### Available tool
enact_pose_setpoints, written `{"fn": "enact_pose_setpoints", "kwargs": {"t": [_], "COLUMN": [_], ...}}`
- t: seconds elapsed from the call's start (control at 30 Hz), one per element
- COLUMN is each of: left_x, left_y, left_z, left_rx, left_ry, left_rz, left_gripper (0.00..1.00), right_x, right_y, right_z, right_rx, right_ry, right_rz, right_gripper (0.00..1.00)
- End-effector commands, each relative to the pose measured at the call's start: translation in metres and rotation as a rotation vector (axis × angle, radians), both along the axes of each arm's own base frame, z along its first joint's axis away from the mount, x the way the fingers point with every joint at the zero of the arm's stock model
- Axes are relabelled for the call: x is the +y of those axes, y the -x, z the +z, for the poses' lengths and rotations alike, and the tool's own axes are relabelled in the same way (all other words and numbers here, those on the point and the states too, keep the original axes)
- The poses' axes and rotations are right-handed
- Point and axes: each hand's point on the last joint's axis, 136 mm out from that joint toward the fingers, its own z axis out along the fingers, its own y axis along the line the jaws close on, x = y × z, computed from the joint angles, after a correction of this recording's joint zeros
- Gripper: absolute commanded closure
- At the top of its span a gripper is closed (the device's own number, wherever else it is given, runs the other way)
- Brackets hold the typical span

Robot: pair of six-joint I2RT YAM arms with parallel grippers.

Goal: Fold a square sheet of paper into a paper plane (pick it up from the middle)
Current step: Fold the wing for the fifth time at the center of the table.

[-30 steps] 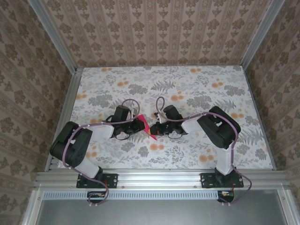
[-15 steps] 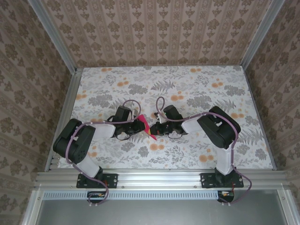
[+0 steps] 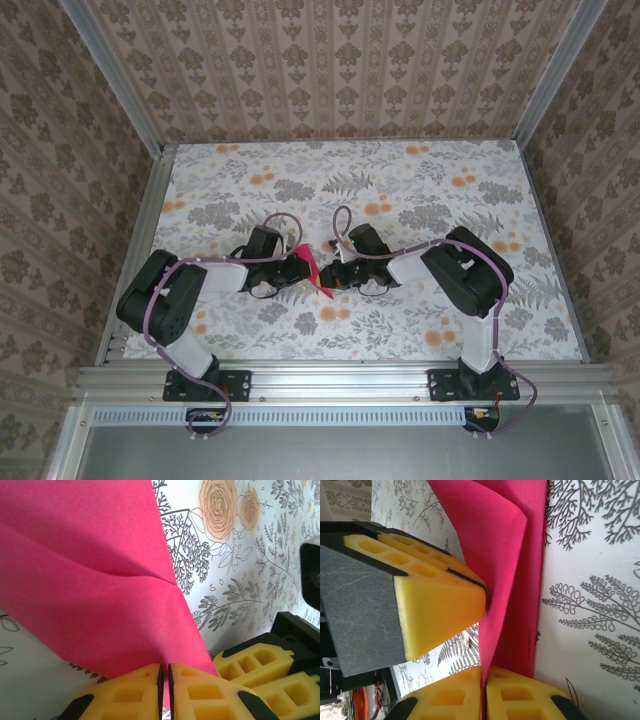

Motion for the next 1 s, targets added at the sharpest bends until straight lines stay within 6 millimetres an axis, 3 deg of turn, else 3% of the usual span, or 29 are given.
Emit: {"fn": "enact_pose_setpoints", "kwargs": {"t": [0.0,0.27,0.6,0.97], "left_x": [0.007,0.011,0.009,0.011], "left_y": [0.0,0.004,0.003,0.007], "left_z": [-0.013,-0.019,-0.02,-0.016], "left_rx": [0.036,0.082,0.099,0.09], "left_ry": [-0.049,-0.071,-0.067,-0.065], "left_rz": [0.015,0.031,0.024,0.019], "left_gripper": [0.86,0.86,0.86,0.86], "right_x": [-0.014,-0.011,-0.018,-0.01], "right_y": [0.0,0.004,0.017,0.013], "right_z": [-0.015,0.005,0.009,0.032], "right_rx": [0.041,0.04,0.065,0.055], "right_ry": [0.068,0.046,0.069,-0.011], "right_rz": [-0.038,-0.006,0.016,0.008], "right_gripper": [0.85,0.78,0.79,0.81]}}
